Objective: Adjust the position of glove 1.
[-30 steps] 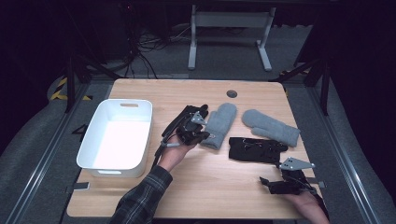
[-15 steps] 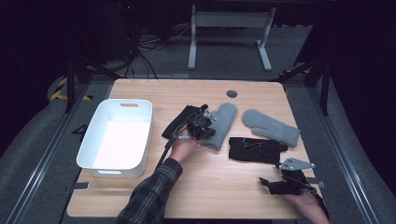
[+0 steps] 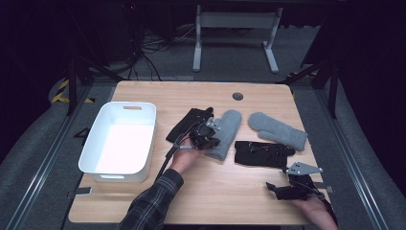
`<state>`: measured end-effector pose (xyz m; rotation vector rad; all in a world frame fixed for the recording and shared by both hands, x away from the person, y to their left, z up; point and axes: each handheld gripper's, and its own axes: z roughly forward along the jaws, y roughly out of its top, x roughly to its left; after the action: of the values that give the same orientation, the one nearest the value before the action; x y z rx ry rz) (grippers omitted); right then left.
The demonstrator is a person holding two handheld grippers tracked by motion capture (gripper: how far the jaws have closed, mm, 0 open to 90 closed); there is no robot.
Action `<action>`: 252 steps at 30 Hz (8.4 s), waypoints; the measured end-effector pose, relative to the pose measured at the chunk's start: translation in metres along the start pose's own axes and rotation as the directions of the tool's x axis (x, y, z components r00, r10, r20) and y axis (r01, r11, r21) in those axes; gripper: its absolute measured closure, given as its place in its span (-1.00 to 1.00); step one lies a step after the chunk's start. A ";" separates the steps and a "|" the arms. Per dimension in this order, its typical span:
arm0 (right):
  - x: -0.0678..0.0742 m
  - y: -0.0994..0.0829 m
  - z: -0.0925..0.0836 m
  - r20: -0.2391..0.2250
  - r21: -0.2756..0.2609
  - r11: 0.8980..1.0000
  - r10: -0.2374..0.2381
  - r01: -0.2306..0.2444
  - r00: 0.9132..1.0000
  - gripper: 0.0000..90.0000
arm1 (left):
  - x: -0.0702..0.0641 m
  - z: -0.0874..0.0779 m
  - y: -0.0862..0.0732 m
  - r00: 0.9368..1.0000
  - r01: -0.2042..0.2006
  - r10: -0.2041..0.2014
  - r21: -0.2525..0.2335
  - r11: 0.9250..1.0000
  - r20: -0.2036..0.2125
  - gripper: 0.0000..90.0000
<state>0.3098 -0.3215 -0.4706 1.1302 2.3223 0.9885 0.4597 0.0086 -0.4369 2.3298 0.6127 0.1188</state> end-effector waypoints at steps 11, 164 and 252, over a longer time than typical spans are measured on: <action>0.000 0.000 0.000 0.000 0.000 1.000 0.000 0.000 1.000 -0.74 | -0.019 -0.014 -0.023 0.998 0.010 -0.009 -0.012 1.000 0.069 1.00; 0.022 0.064 0.007 -0.255 -0.010 0.992 -0.123 0.125 0.959 0.42 | -0.058 -0.068 -0.090 1.000 0.031 -0.031 -0.007 1.000 -0.006 -0.13; -0.158 0.105 0.064 -0.015 0.093 0.993 -0.067 0.068 0.998 0.95 | -0.055 -0.055 -0.131 0.998 -0.031 0.030 -0.027 0.999 -0.061 -0.99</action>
<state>0.4994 -0.3743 -0.4329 1.0759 2.4216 0.8728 0.3452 0.1001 -0.4790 2.3166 0.6016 0.2111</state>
